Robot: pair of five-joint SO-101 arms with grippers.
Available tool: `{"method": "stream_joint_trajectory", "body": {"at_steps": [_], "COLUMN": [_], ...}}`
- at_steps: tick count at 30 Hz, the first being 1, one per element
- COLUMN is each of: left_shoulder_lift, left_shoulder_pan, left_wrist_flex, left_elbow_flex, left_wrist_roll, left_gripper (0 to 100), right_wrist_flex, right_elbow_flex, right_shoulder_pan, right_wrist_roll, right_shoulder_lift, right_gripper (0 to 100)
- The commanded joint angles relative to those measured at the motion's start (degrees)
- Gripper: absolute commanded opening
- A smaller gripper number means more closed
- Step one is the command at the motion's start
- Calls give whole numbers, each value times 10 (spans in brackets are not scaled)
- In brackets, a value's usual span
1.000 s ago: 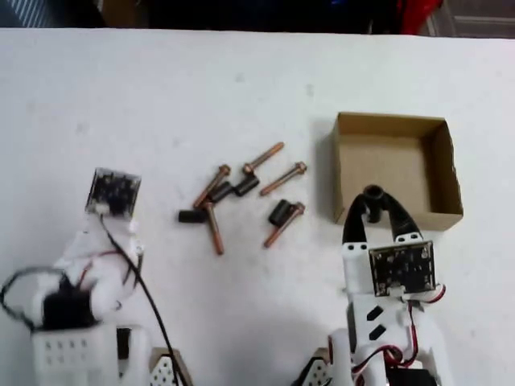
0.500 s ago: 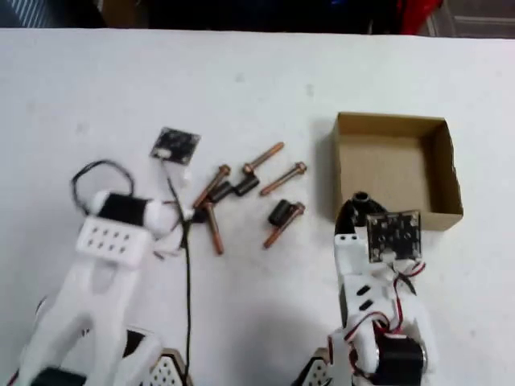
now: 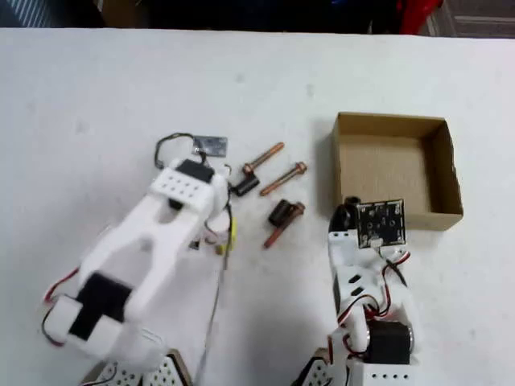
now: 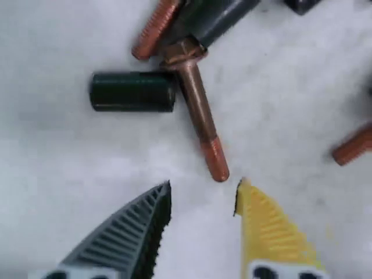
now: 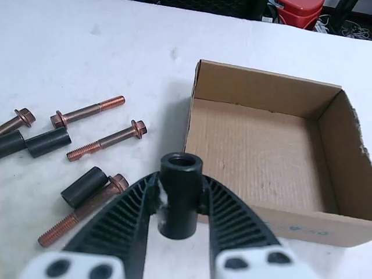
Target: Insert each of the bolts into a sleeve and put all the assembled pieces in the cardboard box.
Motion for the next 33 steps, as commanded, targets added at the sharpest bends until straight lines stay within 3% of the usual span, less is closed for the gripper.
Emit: {"method": "stream_joint_trajectory", "body": {"at_steps": [1,13,33], "left_shoulder_lift": [44,161,64], "left_shoulder_pan": [-3,-5,-5], "left_wrist_flex": [-49,-65,-14], "left_elbow_flex": [-87,-176,-144], "left_wrist_roll": [35,47,47], "left_gripper": [203,203,203], "right_wrist_flex": [-16,-18,-17], "right_elbow_flex": [1,8,9], "right_shoulder_pan": [0,0,0], "right_wrist_roll": [-2,-1,-1], "right_shoulder_lift": [-6,-6,-6], "right_gripper": [17,19,19]}}
